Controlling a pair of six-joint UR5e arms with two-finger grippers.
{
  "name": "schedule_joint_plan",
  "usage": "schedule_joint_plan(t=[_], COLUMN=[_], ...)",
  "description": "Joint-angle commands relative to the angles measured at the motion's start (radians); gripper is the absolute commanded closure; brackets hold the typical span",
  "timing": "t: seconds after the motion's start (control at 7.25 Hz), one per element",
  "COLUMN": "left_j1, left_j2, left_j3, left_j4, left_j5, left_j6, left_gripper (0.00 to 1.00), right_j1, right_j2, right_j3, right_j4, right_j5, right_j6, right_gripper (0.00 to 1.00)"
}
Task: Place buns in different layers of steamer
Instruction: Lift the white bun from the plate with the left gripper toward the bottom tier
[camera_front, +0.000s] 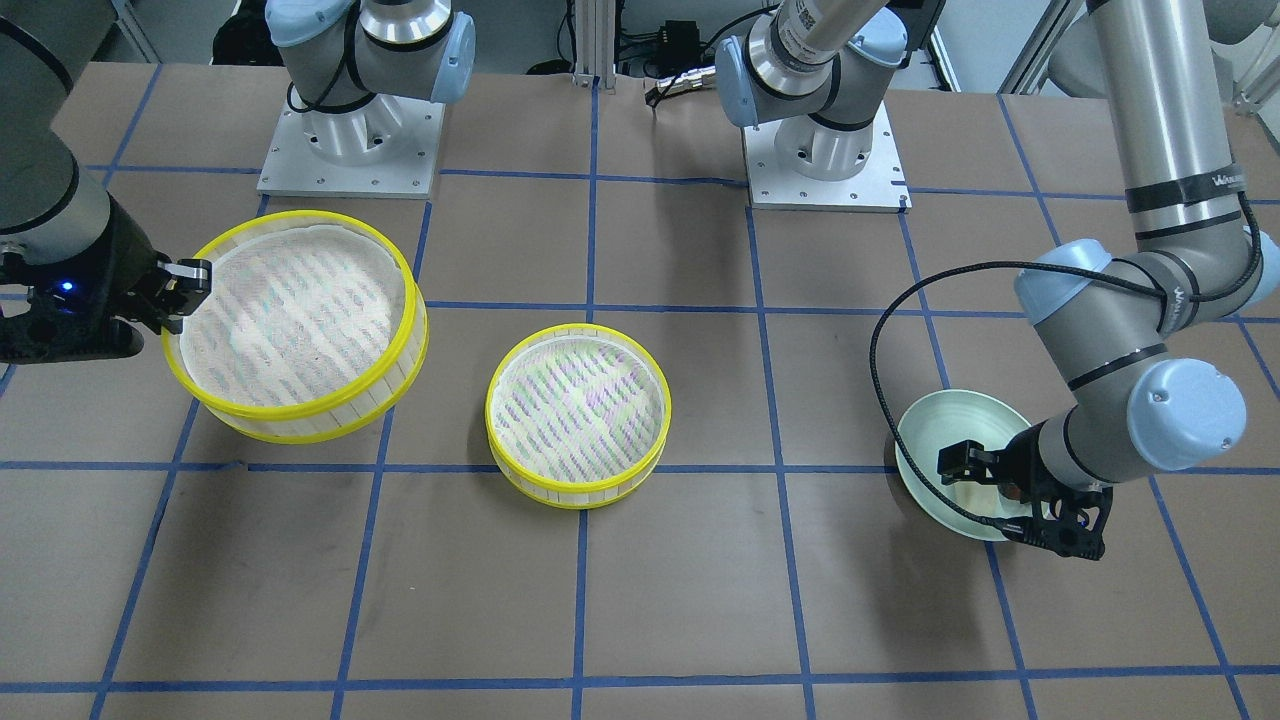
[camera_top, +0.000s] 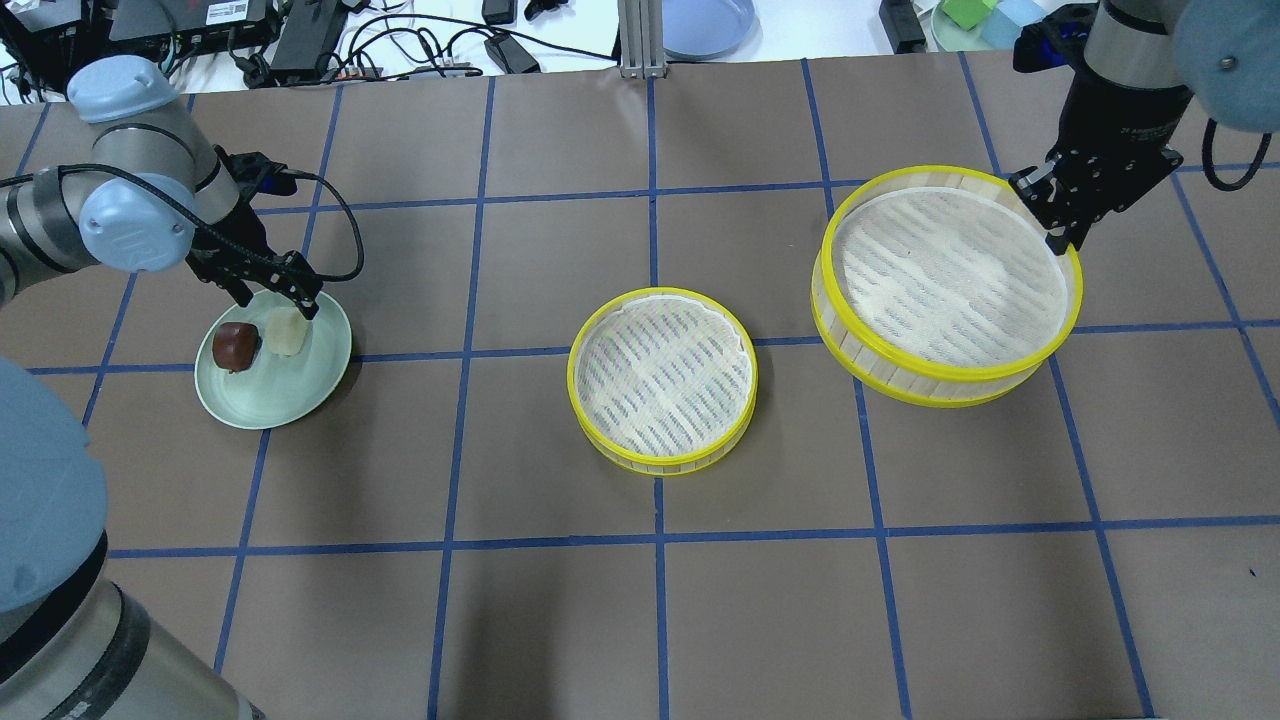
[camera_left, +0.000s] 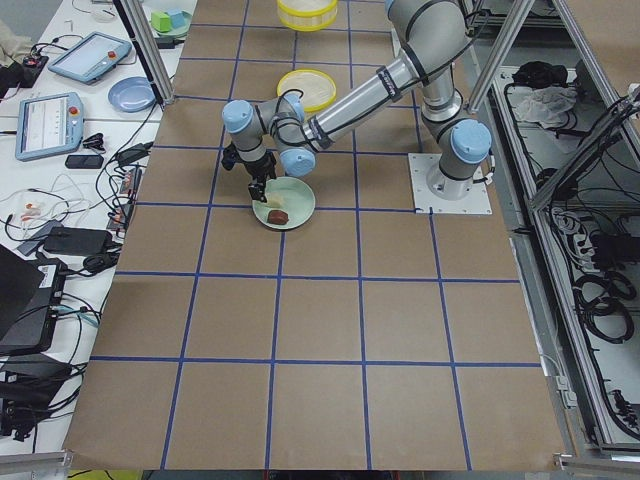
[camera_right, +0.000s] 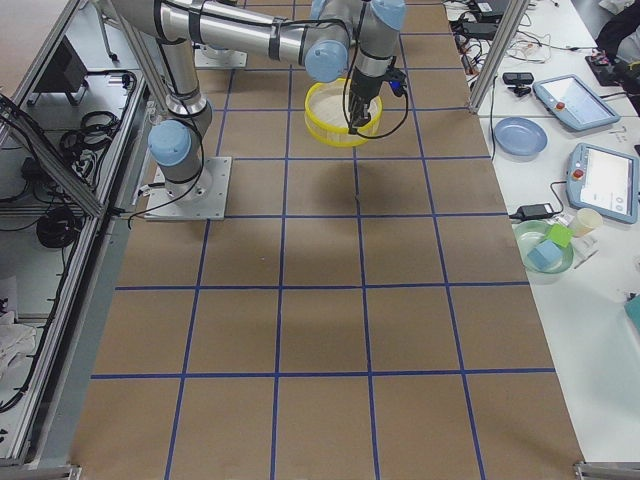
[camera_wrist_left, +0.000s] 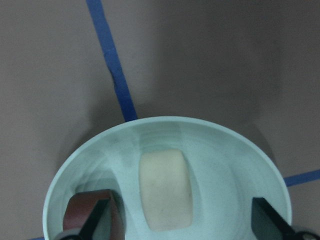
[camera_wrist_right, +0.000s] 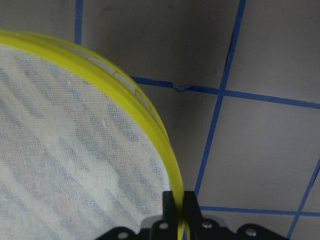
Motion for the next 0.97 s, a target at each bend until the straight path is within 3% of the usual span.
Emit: schedule_joint_plan(t=[0.0,0.14,0.28,0.41,0.83], left_j1=[0.015,0.018,0.018,0.018,0.018], left_j2=[-0.023,-0.032,-0.037,-0.038,0.000], left_j3=[-0.003,-0.009,-0.009,-0.009,0.006], left_j4=[-0.007,-0.011,-0.011,-0.013,-0.013], left_j5=[0.002,0.000,0.002,0.002,-0.009], left_j6=[-0.001,-0.003,0.002,0.003,-0.010], left_gripper=[0.20,0.53,0.70,1.00,1.00], right_j1=[0.000,0.000,0.004,0.004,0.004], right_j2=[-0.003,-0.005,-0.005,-0.005,-0.005], right_j3=[0.006,0.006,0.008,0.008,0.008], right_j4=[0.001,0.002,0.002,0.002,0.002], right_j5=[0.001,0.003,0.003,0.003,0.003], right_j6=[-0.003,-0.003,-0.002,-0.002,-0.002], right_gripper=[1.00,1.00,1.00,1.00,1.00])
